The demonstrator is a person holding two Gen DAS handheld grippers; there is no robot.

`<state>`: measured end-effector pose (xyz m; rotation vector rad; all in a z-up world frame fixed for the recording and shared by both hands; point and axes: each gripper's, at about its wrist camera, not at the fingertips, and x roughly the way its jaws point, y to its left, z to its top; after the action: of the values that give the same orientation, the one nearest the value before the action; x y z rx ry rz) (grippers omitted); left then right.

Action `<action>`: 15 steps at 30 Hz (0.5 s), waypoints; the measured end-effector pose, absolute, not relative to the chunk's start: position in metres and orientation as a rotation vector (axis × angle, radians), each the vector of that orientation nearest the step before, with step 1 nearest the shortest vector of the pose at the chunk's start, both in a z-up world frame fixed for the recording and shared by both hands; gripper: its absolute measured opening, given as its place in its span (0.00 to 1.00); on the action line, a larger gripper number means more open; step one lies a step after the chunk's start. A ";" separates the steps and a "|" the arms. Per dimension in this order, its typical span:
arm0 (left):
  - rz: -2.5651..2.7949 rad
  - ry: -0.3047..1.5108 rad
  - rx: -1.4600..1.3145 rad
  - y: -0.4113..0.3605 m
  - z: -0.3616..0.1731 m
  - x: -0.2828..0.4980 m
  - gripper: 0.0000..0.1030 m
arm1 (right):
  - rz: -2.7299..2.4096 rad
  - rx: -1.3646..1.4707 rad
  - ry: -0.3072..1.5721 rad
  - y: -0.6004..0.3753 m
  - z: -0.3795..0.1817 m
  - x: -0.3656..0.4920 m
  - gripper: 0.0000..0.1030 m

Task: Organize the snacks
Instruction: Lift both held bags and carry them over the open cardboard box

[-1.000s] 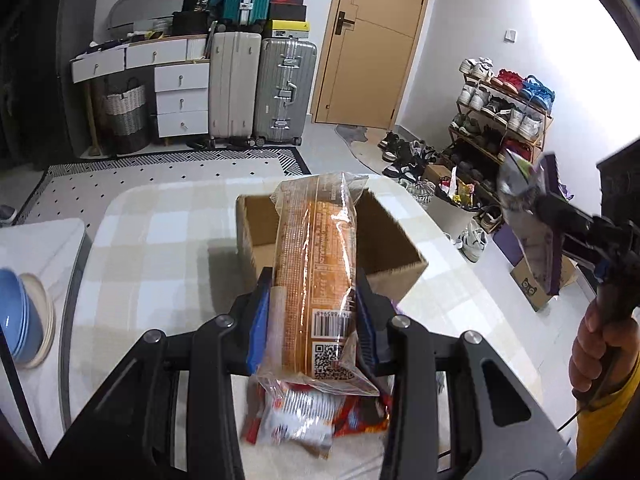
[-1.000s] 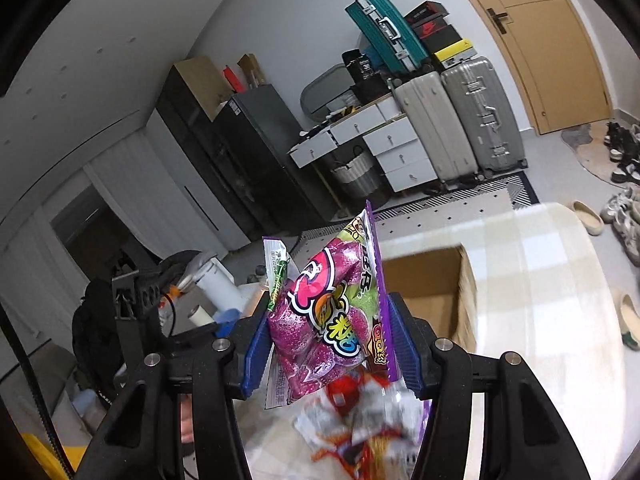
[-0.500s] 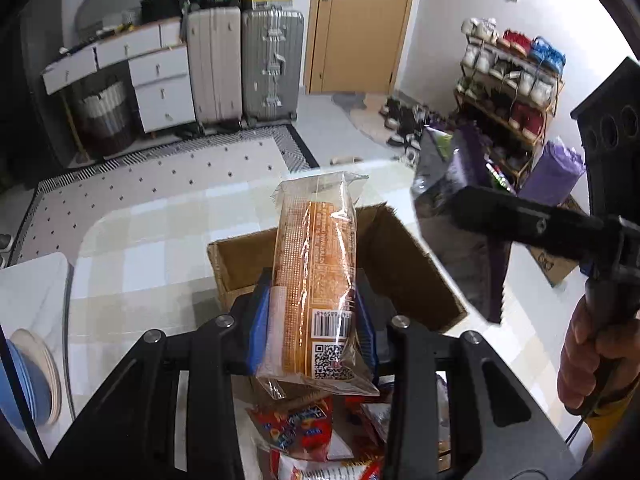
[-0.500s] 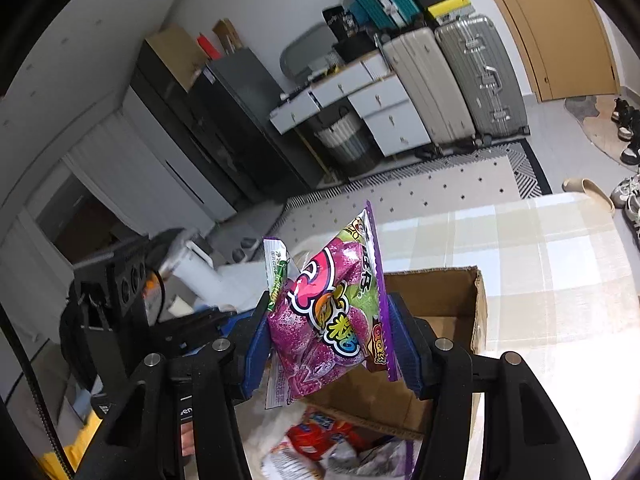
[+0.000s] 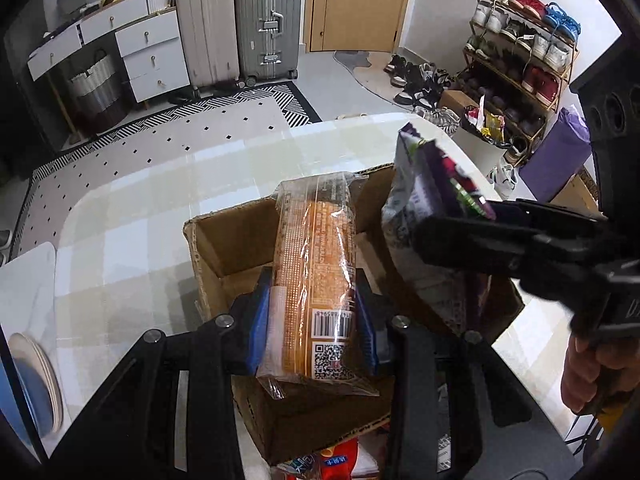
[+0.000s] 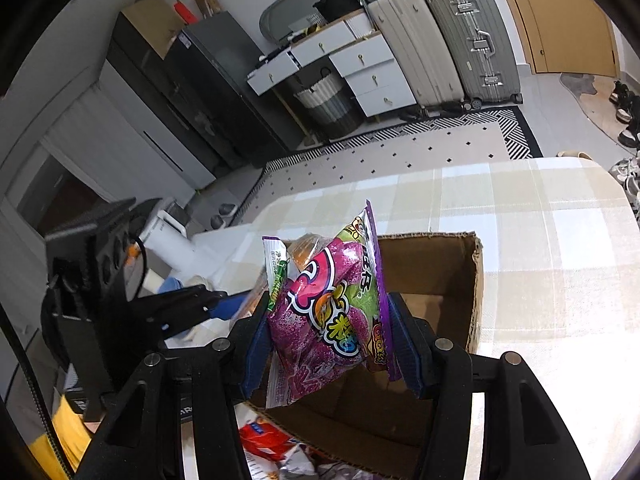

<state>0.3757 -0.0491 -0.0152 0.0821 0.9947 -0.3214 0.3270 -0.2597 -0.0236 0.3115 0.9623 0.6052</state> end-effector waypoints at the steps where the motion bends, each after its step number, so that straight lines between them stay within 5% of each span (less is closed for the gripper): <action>1: -0.322 1.000 0.083 -0.047 -0.021 0.378 0.33 | 0.603 0.310 0.967 -0.259 -0.026 0.328 0.54; 15: -0.309 1.038 0.105 -0.051 -0.055 0.393 0.33 | 0.584 0.297 1.013 -0.258 -0.038 0.334 0.54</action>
<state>0.3929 -0.0508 -0.0554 0.1051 1.0376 -0.3092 0.3336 -0.2578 -0.0378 0.2970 1.0129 0.5838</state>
